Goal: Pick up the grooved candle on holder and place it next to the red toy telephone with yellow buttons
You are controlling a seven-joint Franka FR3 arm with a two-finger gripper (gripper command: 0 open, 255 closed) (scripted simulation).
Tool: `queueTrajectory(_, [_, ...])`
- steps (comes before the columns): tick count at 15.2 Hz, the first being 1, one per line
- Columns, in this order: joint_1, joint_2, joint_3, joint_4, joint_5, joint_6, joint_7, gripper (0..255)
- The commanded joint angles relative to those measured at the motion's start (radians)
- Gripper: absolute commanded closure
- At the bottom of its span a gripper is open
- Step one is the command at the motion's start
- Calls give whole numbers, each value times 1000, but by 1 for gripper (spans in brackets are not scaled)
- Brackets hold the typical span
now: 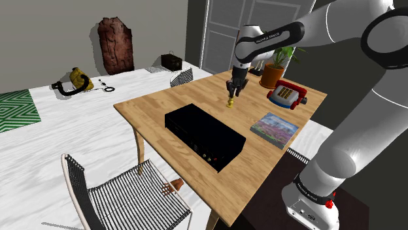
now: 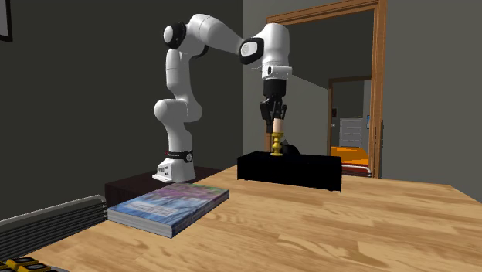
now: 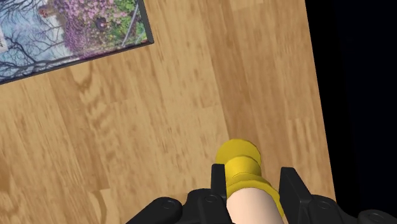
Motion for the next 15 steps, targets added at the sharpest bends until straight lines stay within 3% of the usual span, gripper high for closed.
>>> queueTrajectory(1, [-1,-12,-1,14,-1,-26,-2,255])
queueTrajectory(15, [-11,-59,-13,131,-3,-190,-28,255])
